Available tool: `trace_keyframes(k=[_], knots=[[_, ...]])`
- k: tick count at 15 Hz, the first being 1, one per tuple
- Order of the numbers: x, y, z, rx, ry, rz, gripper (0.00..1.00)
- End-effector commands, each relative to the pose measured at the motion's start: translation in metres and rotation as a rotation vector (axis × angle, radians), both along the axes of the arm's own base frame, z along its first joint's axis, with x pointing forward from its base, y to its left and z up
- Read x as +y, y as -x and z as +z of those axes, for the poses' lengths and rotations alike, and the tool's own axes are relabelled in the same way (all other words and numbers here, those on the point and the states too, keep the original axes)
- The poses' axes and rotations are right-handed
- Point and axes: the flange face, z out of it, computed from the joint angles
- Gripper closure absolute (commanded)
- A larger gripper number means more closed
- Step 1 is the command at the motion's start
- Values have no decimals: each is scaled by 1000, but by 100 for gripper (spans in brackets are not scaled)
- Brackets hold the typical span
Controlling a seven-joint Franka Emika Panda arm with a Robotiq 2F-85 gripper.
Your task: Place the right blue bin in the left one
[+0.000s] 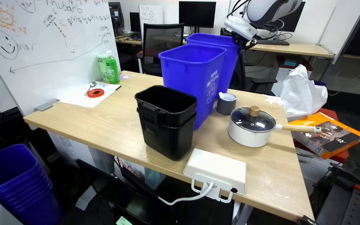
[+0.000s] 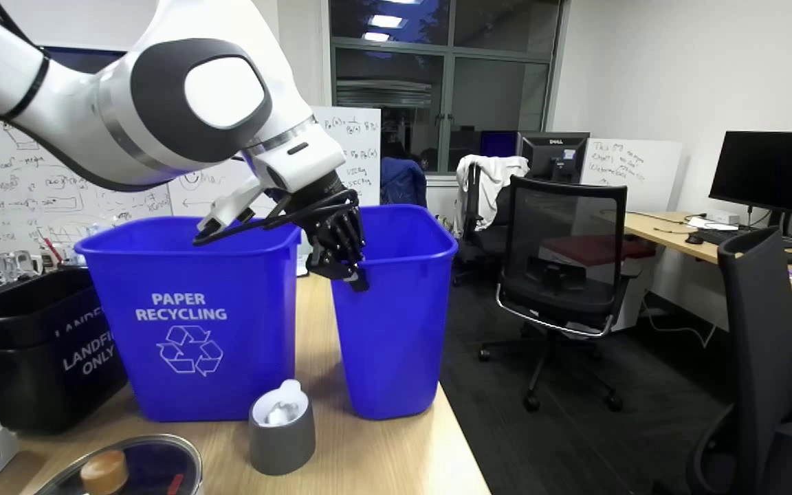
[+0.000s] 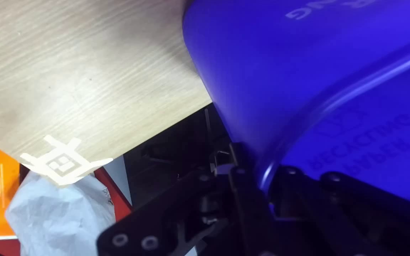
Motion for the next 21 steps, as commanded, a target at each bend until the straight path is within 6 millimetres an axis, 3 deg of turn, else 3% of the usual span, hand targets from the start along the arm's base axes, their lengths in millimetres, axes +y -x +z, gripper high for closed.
trace_keyframes(k=[1, 5, 9, 18, 21], knots=[[-12, -17, 11, -52, 60, 15, 97], [-16, -33, 22, -96, 71, 5, 97], [-8, -54, 44, -133, 74, 42, 97], [18, -99, 139, -247, -18, 244, 97], [16, -106, 170, -273, 10, 292, 97]])
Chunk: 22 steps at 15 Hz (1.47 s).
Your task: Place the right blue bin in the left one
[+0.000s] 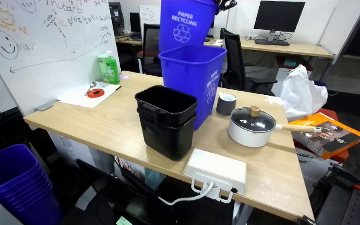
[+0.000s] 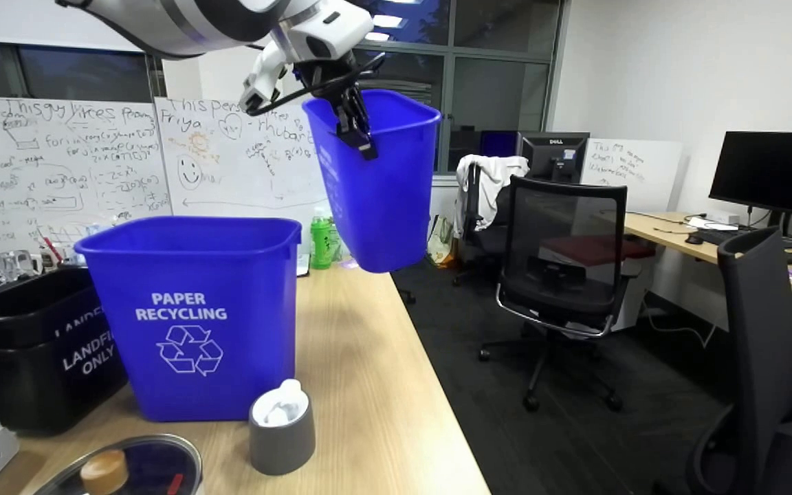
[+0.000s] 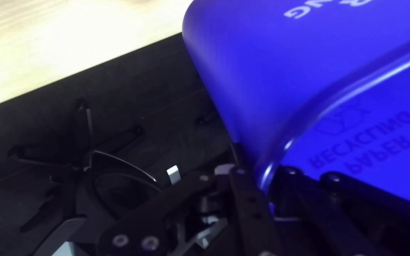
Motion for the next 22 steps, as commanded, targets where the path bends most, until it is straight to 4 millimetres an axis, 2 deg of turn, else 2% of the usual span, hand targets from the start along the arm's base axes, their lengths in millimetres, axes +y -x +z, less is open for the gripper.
trace_keyframes(k=[1, 6, 12, 14, 15, 18, 22], knots=[[-11, -14, 29, -52, 16, 52, 97], [-11, -16, 61, -104, 16, 84, 97], [-5, -6, 92, -122, -47, 123, 97], [-2, -6, 88, -89, -20, 95, 97], [-2, -5, 88, -83, -20, 96, 88], [-2, -7, 81, -69, -20, 95, 88], [-2, -7, 81, -69, -19, 95, 88]])
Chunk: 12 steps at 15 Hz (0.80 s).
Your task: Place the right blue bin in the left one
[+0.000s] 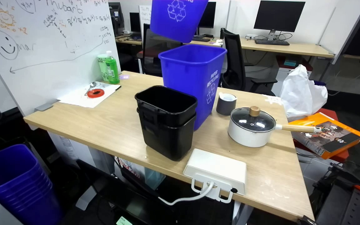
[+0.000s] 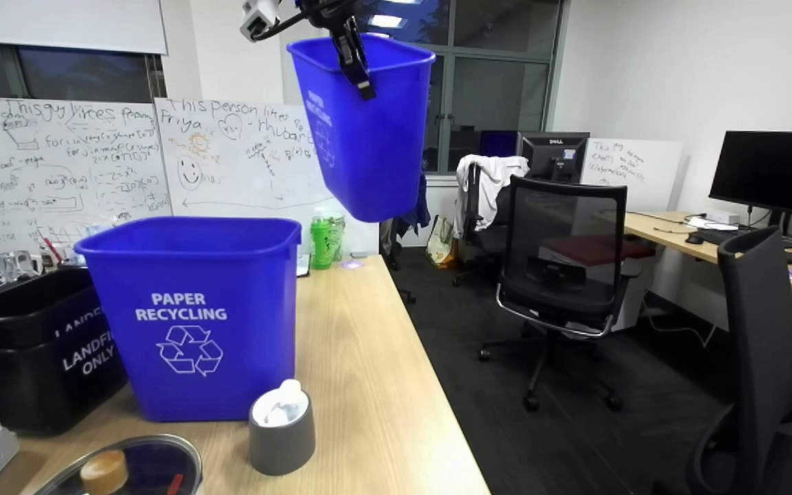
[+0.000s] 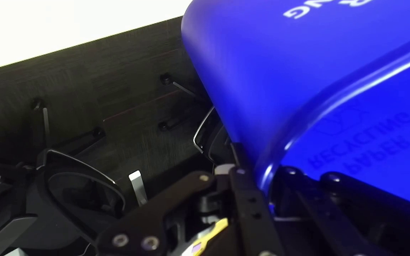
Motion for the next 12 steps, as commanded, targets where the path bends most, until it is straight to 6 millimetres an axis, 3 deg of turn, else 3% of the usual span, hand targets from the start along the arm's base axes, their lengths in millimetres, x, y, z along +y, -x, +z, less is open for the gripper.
trace_keyframes(k=[1, 5, 12], knots=[[0, 0, 0, 0, 0, 0, 97], [-4, 7, 6, 35, -38, 8, 97], [3, 23, 50, -28, -145, 45, 97]])
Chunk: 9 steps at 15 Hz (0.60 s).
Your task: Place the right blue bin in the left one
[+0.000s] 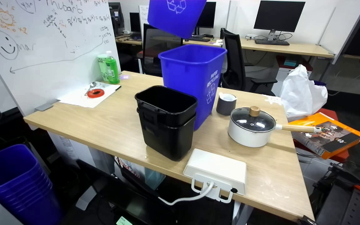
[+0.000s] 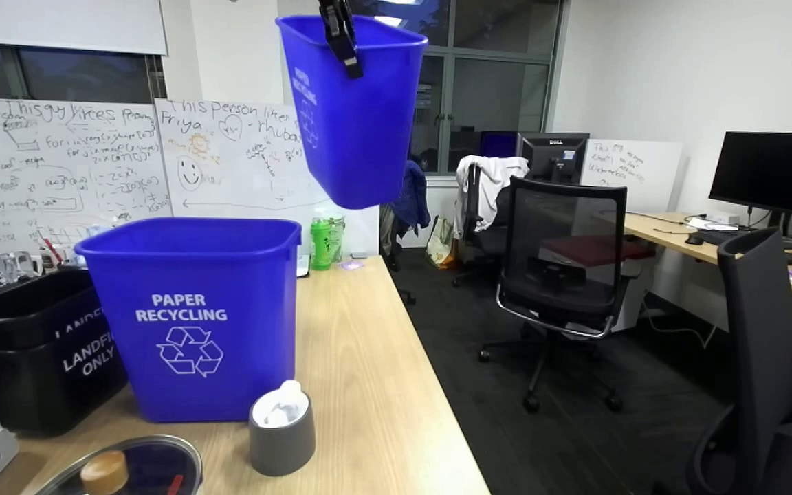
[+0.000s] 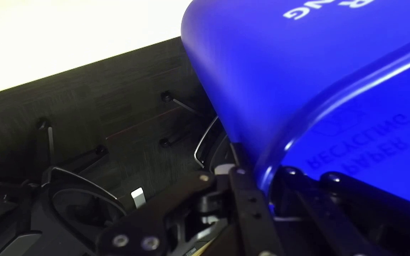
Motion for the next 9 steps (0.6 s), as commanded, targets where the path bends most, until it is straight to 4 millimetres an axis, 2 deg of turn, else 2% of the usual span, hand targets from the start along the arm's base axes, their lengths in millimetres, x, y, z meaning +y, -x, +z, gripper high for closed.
trace_keyframes(k=[1, 7, 9], knots=[[7, 9, 24, -52, -99, 45, 97], [26, 31, 61, -59, -283, 190, 97], [26, 37, 66, -60, -302, 247, 97]])
